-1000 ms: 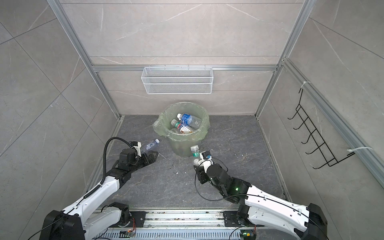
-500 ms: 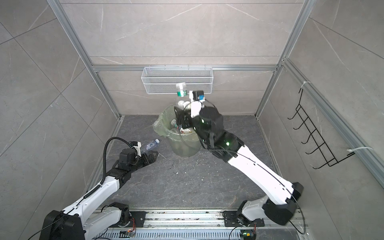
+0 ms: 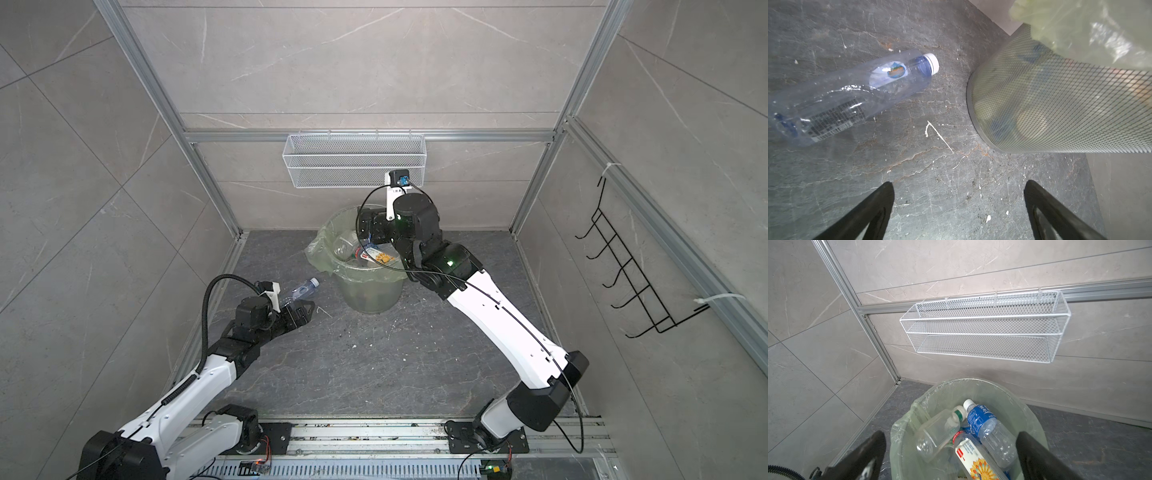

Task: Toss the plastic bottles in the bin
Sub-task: 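Raise the held bottle over the bin and open the right gripper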

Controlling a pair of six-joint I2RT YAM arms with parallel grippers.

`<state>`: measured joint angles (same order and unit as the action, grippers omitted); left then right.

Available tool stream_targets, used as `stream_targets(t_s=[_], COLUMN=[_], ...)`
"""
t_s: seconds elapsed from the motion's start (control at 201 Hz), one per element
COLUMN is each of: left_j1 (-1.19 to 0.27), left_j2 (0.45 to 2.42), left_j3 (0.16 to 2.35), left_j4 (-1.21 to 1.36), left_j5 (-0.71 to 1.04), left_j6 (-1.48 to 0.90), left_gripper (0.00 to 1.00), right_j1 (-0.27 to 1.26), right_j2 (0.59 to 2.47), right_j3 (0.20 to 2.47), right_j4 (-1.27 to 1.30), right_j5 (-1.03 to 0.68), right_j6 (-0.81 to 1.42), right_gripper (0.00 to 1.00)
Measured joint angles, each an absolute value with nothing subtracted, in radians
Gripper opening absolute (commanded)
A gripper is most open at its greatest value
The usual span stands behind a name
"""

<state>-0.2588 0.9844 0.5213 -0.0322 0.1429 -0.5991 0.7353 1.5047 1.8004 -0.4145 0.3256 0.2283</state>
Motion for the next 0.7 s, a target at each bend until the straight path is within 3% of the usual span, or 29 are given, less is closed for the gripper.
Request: stream_targets(t_s=[0.319, 0.697], left_j1=[-0.258, -0.242], left_j2=[1.093, 1.363], left_j3=[0.678, 0.883], left_j4=[-0.090, -0.170], left_j5=[0.051, -0.104], left_j6=[-0.567, -0.439], left_gripper=[1.00, 1.00], right_j1=[0.735, 0.730], right_j2=[1.323, 1.099], right_j3=[1.498, 1.077], right_j4=[-0.406, -0.407], right_j5=[0.329, 0.333], right_j6=[0.235, 0.285], right_gripper=[0.99, 0.99])
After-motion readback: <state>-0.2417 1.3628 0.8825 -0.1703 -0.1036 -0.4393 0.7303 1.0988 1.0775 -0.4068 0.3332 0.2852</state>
